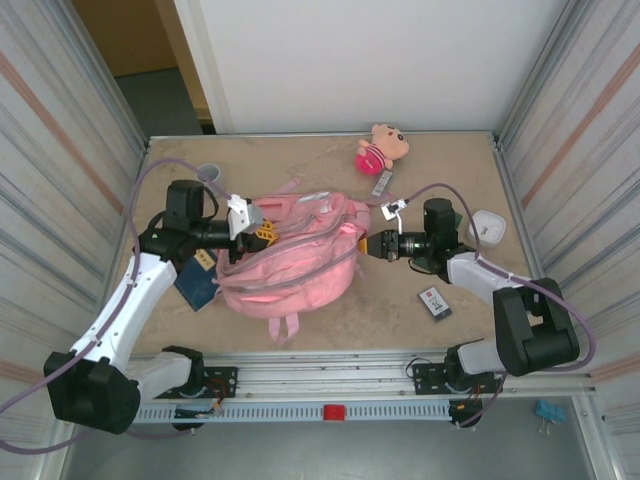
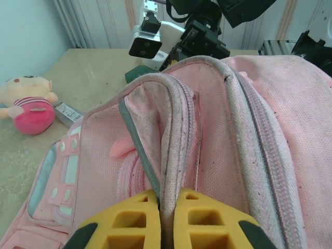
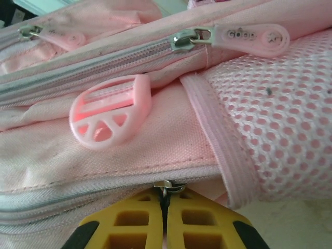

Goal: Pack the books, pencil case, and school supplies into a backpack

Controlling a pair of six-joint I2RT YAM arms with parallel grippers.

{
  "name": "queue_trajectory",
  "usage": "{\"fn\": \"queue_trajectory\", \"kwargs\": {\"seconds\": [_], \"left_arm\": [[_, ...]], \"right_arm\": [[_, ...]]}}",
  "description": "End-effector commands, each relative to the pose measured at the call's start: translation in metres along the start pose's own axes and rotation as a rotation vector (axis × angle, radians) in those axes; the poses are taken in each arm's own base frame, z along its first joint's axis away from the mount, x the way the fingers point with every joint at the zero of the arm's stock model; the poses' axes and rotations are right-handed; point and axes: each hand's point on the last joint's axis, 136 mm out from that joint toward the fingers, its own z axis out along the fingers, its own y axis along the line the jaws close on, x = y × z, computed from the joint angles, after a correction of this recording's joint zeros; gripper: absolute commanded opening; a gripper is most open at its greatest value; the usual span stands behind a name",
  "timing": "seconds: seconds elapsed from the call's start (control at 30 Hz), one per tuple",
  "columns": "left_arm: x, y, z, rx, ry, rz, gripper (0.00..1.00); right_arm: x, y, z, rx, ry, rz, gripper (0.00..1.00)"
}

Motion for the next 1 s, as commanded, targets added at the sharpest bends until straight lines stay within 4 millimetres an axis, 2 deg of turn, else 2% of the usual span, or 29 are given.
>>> {"fn": "queue_trajectory", "kwargs": {"seconds": [0.0, 0.13, 0.37, 0.77, 0.97], "left_arm": [[-0.007, 0.024, -0.003, -0.147, 0.027, 0.081, 0.0], [0.019, 0.046, 0.003, -0.315, 0.211, 0.111, 0.0], [0.039, 0.066, 0.006, -0.458, 0.351, 0.088, 0.0], [0.049, 0.093, 0.037, -0.616, 0.43, 0.066, 0.0], [0.041, 0.095, 0.066, -0.611, 0.371, 0.03, 0.0]], "right_arm": [[-0.012, 0.021, -0.007, -0.025, -0.017, -0.052, 0.0], [-0.012, 0.028, -0.013, 0.022, -0.015, -0.059, 0.0], [-0.01, 0.039, -0.018, 0.104, 0.025, -0.07, 0.0], [0.01, 0.048, -0.013, 0.269, 0.146, -0.02, 0.0], [0.021, 0.058, 0.002, 0.288, 0.194, 0.049, 0.0]]}}
